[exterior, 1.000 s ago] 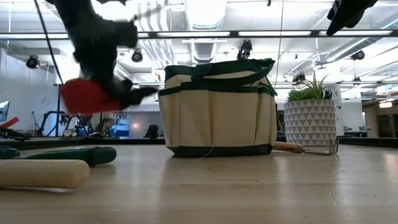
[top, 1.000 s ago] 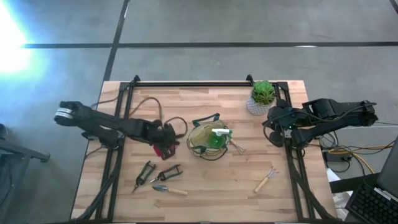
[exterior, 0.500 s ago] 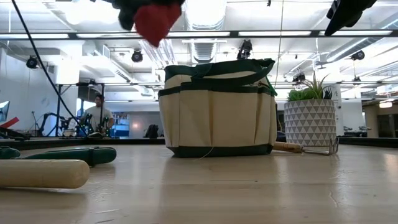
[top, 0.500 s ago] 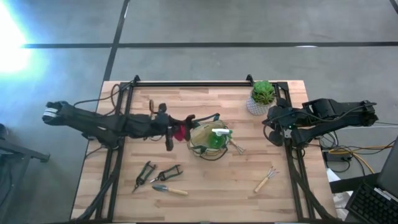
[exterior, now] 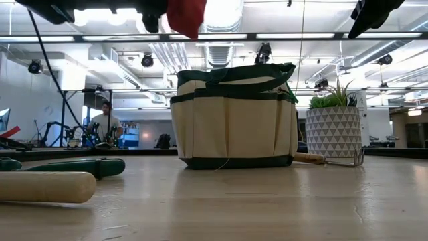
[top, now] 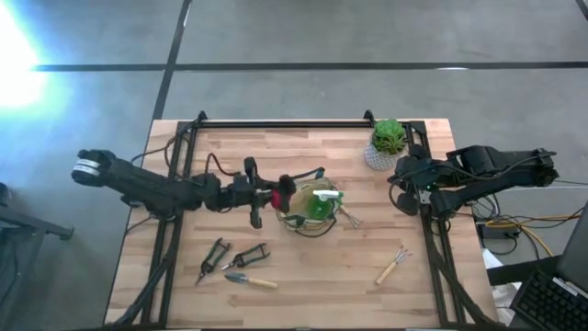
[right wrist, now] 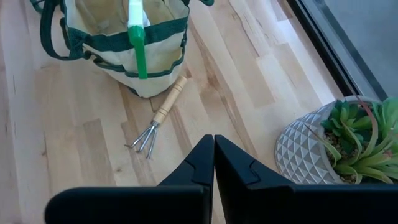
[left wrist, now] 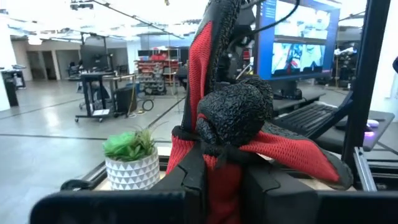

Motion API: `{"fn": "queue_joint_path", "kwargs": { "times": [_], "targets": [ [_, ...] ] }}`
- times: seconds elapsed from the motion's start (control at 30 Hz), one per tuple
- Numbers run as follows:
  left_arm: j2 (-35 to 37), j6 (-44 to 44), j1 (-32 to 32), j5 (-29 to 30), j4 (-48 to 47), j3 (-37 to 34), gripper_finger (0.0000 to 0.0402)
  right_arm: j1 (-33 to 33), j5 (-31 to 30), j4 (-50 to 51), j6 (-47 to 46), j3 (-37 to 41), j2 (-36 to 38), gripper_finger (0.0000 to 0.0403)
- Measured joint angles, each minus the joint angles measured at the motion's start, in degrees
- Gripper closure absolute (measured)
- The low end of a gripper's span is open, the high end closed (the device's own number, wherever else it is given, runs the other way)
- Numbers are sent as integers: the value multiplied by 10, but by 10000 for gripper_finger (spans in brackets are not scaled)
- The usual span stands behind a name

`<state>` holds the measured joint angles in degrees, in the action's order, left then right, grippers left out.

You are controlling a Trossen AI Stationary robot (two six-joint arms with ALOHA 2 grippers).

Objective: Pick & Place Garden tools in Gardening bag
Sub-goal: Put the red gloves into the light brown gardening bag

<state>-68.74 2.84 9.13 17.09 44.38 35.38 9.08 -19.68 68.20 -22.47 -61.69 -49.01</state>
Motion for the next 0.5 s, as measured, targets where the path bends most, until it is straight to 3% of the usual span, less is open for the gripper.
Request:
{"fn": "queue_joint_path", "kwargs": {
  "times": [0.5],
  "targets": [
    [-91, 44, 0, -1, 127, 2, 353, 0, 0, 0, 2, 0, 0, 394]
  ]
}}
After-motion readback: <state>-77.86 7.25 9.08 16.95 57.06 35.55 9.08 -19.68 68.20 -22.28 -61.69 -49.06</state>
